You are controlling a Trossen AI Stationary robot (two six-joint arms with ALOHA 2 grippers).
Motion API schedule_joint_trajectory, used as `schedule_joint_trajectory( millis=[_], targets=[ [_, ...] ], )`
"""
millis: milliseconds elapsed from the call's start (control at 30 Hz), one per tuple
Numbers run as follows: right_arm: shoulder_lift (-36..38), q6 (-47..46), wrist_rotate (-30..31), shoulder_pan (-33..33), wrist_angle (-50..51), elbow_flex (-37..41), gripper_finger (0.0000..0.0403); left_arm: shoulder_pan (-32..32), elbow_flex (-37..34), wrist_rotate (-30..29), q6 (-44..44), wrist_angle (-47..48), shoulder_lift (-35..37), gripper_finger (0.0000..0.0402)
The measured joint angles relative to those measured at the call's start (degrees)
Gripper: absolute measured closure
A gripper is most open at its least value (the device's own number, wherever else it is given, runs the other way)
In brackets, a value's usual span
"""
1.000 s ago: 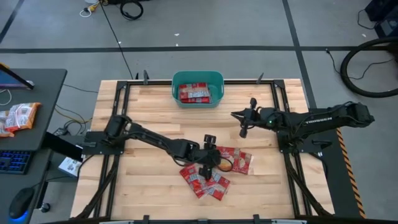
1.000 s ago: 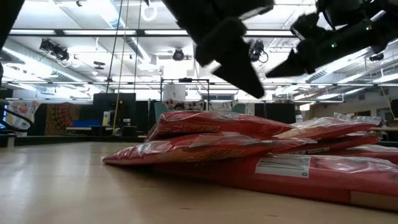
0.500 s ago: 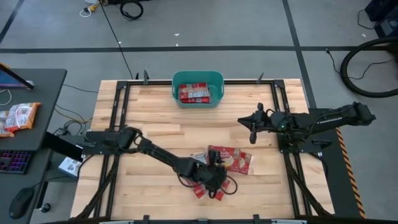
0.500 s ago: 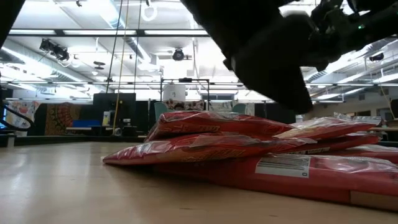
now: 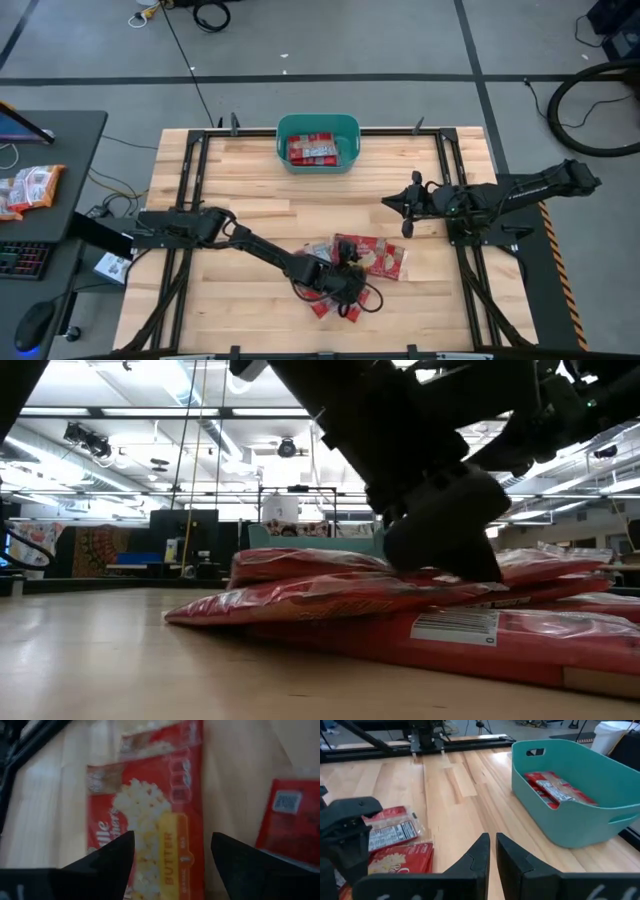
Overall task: Sort popcorn bags into baskets
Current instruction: Put the popcorn bag into the green bin
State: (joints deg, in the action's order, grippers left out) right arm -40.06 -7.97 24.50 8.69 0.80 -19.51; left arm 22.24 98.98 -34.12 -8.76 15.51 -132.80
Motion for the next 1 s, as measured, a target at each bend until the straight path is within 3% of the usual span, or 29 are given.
schedule_joint_trajectory(
  millis=[400,700,900,1000],
  targets=[
    [-1.1,-0.5,0.0,0.0,-0.2,0.0,0.0366,-1.5,0.1,-0.9,-0.9,0.4,-2.4,0.0171],
    [-1.6,-0.5,-0.1,0.0,0.1,0.0,0.0367,-1.8,0.9,-0.8,-0.6,1.6,-2.4,0.0292],
    [-1.6,-0.5,-0.2,0.0,0.1,0.0,0.0367,-1.8,7.1,-0.9,0.6,13.5,-2.7,0.038],
    [-1.6,-0.5,-0.2,0.0,0.1,0.0,0.0367,-1.8,11.9,-0.9,0.9,20.6,-2.7,0.0384]
  ],
)
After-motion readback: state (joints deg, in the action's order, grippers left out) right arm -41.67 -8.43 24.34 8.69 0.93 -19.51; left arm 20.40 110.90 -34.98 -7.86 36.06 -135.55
